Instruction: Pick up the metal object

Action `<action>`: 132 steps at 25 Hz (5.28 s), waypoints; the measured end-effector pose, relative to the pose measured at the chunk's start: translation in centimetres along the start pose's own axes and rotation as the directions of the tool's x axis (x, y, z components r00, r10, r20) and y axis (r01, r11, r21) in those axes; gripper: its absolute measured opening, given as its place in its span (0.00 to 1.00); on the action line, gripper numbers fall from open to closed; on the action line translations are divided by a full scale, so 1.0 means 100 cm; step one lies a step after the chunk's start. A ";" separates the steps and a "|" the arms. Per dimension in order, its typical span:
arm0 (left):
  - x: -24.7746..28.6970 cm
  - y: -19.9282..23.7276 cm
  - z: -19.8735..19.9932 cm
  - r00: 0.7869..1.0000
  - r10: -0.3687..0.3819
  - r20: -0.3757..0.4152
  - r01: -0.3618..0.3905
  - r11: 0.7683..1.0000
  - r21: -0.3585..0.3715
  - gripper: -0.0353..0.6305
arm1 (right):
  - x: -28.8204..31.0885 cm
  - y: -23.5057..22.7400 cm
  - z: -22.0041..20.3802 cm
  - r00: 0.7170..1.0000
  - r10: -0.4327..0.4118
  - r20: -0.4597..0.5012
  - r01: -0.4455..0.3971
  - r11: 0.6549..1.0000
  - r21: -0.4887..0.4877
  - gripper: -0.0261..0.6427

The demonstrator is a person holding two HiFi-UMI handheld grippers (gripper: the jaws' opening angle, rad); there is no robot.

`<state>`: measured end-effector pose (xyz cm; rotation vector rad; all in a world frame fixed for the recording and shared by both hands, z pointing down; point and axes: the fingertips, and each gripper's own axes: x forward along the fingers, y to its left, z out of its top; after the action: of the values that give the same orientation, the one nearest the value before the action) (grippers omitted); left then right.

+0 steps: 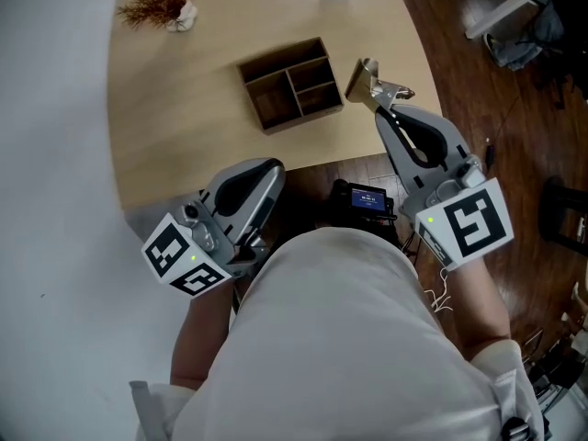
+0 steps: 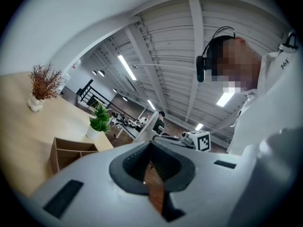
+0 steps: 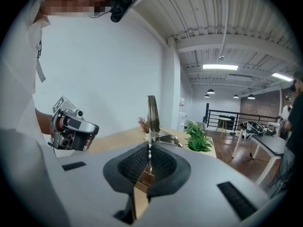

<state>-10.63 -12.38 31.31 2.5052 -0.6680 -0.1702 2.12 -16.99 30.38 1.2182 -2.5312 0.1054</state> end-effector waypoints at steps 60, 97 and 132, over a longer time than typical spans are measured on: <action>-0.030 0.013 -0.027 0.977 0.211 -0.012 -0.211 0.971 -0.109 0.05 | 0.188 -0.004 -0.151 0.890 0.180 -0.419 -0.310 0.913 -0.267 0.05; -0.017 0.007 -0.023 0.997 0.069 -0.022 -0.070 0.994 -0.084 0.05 | 0.079 -0.003 -0.068 0.982 0.058 -0.178 -0.066 0.997 -0.039 0.22; -0.054 -0.023 -0.039 0.991 -0.122 -0.058 0.117 0.990 -0.074 0.05 | -0.013 0.057 -0.034 0.986 -0.141 -0.088 0.144 0.989 0.030 0.04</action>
<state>-13.43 -6.22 33.29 2.4727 -0.4786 -0.1554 -0.60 -11.69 33.59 1.3741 -2.3710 0.1672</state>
